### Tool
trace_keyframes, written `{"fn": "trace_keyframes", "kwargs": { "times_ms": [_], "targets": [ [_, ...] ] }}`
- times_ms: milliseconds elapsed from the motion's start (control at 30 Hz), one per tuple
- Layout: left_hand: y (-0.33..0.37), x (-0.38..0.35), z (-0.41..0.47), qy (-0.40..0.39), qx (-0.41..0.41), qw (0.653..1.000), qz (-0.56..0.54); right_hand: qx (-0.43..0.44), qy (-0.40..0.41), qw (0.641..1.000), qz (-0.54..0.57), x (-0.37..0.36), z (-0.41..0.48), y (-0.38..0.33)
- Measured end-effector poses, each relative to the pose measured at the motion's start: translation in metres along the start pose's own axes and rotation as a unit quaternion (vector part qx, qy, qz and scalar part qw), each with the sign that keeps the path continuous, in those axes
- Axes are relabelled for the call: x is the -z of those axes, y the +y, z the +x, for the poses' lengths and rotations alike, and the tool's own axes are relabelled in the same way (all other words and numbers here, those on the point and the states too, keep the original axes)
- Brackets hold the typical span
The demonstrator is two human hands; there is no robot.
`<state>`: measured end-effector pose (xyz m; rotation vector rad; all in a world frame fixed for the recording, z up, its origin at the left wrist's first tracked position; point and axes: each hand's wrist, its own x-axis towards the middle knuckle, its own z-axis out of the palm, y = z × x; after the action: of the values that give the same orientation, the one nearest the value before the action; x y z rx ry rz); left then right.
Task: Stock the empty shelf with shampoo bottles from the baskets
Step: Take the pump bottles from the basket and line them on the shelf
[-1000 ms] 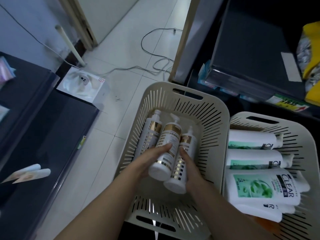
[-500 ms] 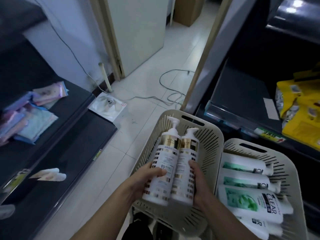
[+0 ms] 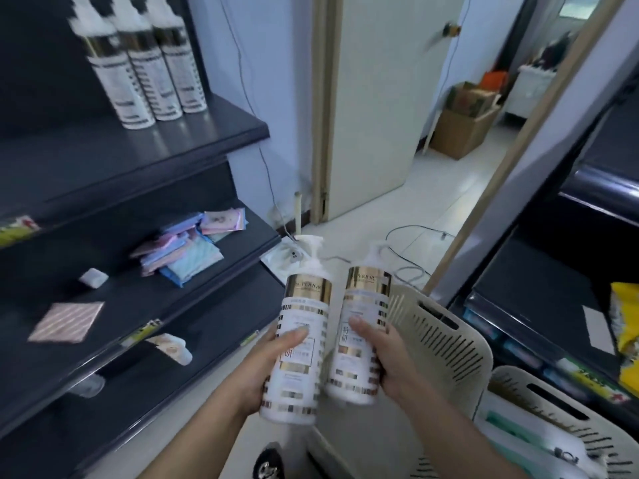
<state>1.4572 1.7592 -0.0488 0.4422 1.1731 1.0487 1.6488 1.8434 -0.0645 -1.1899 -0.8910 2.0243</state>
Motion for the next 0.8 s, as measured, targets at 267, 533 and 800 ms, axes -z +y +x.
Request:
{"fn": "trace_keyframes", "kwargs": {
  "times_ms": [267, 533, 800],
  "targets": [
    [0.056, 0.058, -0.061, 0.126, -0.1, 0.987, -0.03, 0.023, -0.057, 0.99, -0.124, -0.089, 0.012, -0.027],
    [0.123, 0.125, -0.108, 0.181, -0.191, 0.965, -0.013, 0.066, -0.109, 0.981, -0.148, -0.196, 0.029, -0.041],
    [0.191, 0.198, -0.129, 0.205, -0.243, 0.948, 0.0, 0.097, -0.132, 0.974, -0.156, -0.301, 0.068, -0.049]
  ]
}}
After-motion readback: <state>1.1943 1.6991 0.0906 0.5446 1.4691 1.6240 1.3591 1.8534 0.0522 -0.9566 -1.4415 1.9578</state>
